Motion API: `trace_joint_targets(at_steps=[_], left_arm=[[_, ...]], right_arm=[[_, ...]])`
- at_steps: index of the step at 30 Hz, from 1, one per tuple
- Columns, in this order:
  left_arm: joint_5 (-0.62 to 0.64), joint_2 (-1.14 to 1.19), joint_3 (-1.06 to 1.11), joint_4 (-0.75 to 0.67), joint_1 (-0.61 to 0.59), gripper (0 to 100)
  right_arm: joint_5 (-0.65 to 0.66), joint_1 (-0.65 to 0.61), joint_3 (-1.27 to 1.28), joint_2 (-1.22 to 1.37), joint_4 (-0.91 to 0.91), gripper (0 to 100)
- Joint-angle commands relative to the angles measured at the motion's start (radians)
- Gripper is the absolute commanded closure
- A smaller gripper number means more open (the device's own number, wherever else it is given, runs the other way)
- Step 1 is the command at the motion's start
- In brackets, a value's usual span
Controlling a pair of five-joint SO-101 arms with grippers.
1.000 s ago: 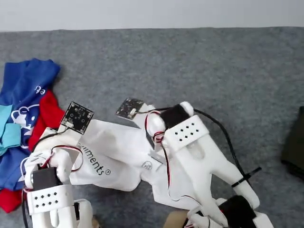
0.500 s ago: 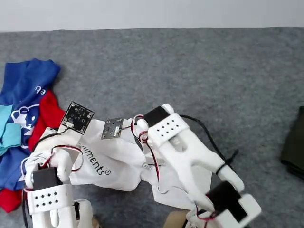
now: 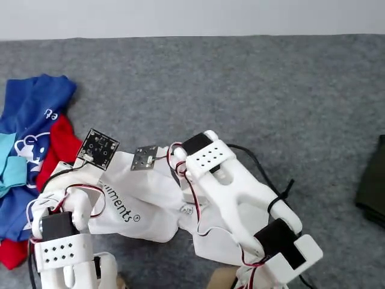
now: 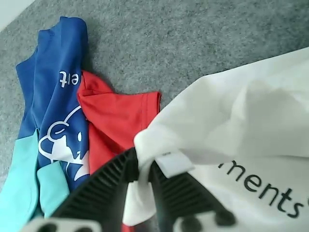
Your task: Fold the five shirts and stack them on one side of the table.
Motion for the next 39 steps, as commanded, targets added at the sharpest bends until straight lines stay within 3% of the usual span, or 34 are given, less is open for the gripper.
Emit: trace_joint_targets(at_steps=[1, 8, 13, 17, 28, 39], left_arm=[[-0.006, -0.014, -0.008, 0.002, 0.002, 100], [-0.005, -0.014, -0.008, 0.005, 0.002, 100], [-0.005, -0.014, -0.008, 0.005, 0.002, 100], [-0.005, -0.014, -0.008, 0.006, 0.002, 100], [-0.005, -0.014, -0.008, 0.006, 0.002, 100], [-0.005, -0.014, -0.005, 0.006, 0.002, 100]], right_arm=[[0.011, 0.028, -0.008, -0.002, -0.050, 86.1], [0.072, 0.044, -0.008, -0.002, -0.073, 91.5], [0.072, 0.042, -0.008, -0.008, -0.062, 90.7], [0.074, 0.042, -0.008, -0.004, -0.041, 84.2], [0.075, 0.050, -0.009, 0.067, -0.053, 86.6], [0.075, 0.068, -0.226, 0.216, -0.065, 89.8]])
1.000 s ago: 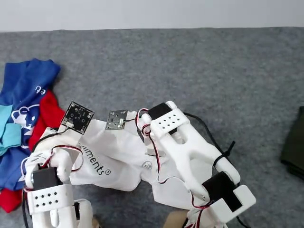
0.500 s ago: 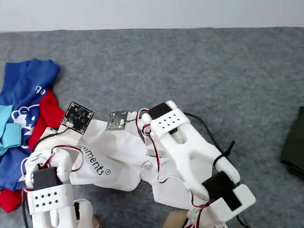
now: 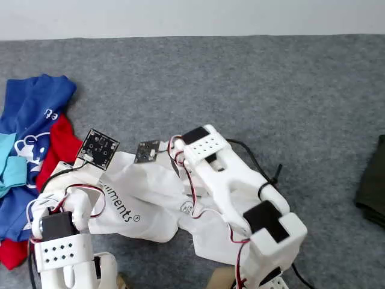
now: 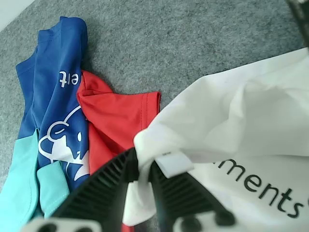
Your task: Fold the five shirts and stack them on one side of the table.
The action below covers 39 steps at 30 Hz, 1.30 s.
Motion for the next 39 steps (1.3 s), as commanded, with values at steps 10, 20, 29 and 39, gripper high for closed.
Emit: trace_joint_targets(at_steps=[10, 20, 29, 39], left_arm=[[-0.003, -0.014, -0.039, 0.006, 0.002, 100], [0.221, -0.008, -0.275, -0.057, 0.104, 100], [0.245, 0.046, -0.300, -0.361, 0.143, 100], [0.245, 0.470, -0.593, -0.434, 0.138, 100]], right_arm=[[0.043, 0.102, -0.310, 0.022, 0.162, 98.7], [0.044, 0.271, -0.783, 0.022, 0.389, 98.7], [0.041, 0.440, -1.115, 0.022, 0.441, 98.7], [0.043, 0.522, -1.338, 0.033, 0.378, 98.7]])
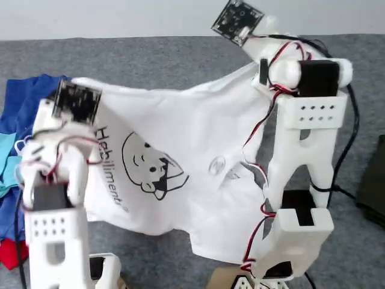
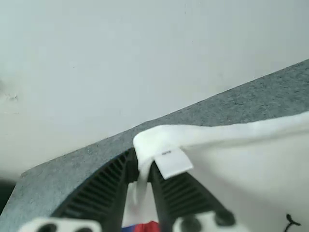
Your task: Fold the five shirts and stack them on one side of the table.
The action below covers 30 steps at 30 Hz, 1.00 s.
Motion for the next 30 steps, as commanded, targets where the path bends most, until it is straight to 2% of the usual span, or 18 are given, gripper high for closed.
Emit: trace_joint_targets(at_steps=[1, 7, 11, 25, 30], left_arm=[[0.009, 0.180, -0.156, -0.028, 0.011, 100], [0.006, 0.459, -0.320, -0.026, 0.057, 100], [-0.057, 0.611, -0.403, -0.026, 0.086, 100], [-0.058, 1.003, -0.697, -0.026, 0.061, 100], [-0.057, 1.149, -0.881, -0.026, 0.063, 100]], right_arm=[[0.002, 0.021, -0.049, -0.005, -0.068, 98.7], [0.005, 0.031, -0.055, 0.064, -0.217, 98.7], [0.006, 0.045, -0.055, 0.114, -0.332, 98.7], [0.172, 0.005, -0.055, 0.272, -0.687, 98.7], [0.173, 0.010, -0.055, 0.303, -0.766, 98.7]])
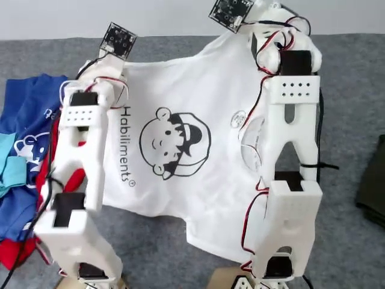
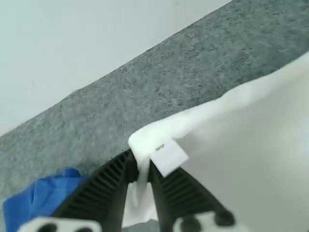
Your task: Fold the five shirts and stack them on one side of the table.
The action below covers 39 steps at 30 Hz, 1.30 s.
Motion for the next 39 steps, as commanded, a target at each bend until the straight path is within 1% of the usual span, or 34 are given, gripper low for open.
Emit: trace_joint_targets(at_steps=[1, 7, 12, 18, 20, 25, 28, 30, 34, 39], left_arm=[[-0.005, 0.064, -0.171, -0.023, -0.002, 100], [-0.002, 0.219, -0.412, -0.021, 0.000, 100], [0.087, 0.302, -0.578, -0.021, 0.009, 100], [0.091, 0.384, -0.642, -0.018, 0.041, 100], [0.091, 0.394, -0.644, 0.015, 0.043, 100], [0.089, 0.404, -0.642, 0.132, 0.037, 100], [0.087, 0.404, -0.642, 0.227, 0.037, 100], [0.046, 0.402, -0.644, 0.293, 0.035, 100], [-0.092, 0.402, -0.644, 0.427, 0.026, 100], [-0.163, 0.396, -0.644, 0.575, -0.015, 100]], right_arm=[[0.015, 0.001, -0.046, -0.008, -0.051, 98.7], [0.017, 0.038, -0.046, 0.007, -0.059, 98.7], [0.017, 0.071, -0.046, 0.010, -0.067, 98.7], [0.017, 0.070, -0.046, 0.010, -0.064, 98.7], [0.017, 0.062, -0.046, 0.010, -0.038, 98.7], [0.012, 0.013, -0.046, 0.005, 0.104, 98.7], [0.012, -0.016, -0.048, 0.001, 0.202, 98.7], [0.011, -0.036, -0.063, -0.008, 0.288, 98.7], [0.011, -0.073, -0.095, -0.027, 0.458, 98.7], [0.011, -0.091, -0.150, -0.041, 0.664, 98.7]])
